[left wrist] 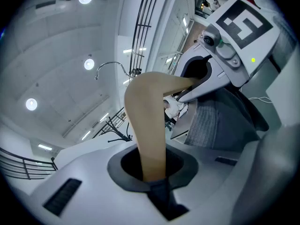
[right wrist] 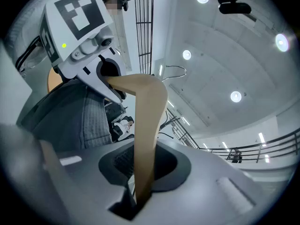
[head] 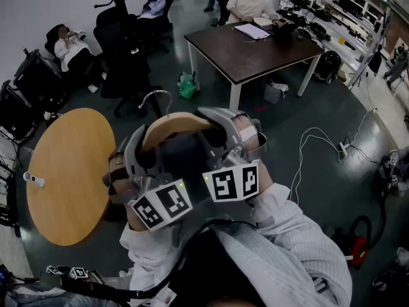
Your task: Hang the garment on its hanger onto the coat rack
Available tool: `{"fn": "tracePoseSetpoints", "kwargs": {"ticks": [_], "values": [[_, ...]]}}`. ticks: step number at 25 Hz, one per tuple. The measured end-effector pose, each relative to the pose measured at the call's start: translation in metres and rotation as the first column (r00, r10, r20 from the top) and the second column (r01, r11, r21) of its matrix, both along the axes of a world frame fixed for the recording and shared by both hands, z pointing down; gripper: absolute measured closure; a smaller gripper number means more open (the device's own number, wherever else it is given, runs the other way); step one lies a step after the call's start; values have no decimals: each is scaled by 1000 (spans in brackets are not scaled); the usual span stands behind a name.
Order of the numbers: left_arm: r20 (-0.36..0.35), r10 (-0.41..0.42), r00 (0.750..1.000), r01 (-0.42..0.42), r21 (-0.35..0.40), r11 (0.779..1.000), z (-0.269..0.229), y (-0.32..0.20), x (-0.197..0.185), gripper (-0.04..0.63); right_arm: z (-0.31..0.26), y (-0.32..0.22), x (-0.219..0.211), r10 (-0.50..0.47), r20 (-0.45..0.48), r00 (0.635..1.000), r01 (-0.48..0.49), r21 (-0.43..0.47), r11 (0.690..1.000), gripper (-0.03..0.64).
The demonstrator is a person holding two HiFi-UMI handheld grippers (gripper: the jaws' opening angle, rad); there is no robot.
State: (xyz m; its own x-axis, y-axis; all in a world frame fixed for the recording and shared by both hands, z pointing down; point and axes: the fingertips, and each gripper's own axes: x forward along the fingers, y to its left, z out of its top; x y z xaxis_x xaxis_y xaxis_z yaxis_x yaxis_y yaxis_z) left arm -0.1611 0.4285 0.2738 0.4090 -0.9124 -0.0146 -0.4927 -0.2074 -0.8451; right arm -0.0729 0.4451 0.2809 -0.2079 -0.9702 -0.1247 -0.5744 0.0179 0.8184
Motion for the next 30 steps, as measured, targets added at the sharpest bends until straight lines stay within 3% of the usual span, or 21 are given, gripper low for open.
{"fn": "tracePoseSetpoints", "kwargs": {"ticks": [21,30], "values": [[-34,-46,998,46,13,999,2,9,12,555,3,6,13,-28,6,1000,28,0,1000,565],[-34,-60,998,59,-14,998,8,-42,36,555,8,-46,36,-42,8,999,42,-16,999,565]]}}
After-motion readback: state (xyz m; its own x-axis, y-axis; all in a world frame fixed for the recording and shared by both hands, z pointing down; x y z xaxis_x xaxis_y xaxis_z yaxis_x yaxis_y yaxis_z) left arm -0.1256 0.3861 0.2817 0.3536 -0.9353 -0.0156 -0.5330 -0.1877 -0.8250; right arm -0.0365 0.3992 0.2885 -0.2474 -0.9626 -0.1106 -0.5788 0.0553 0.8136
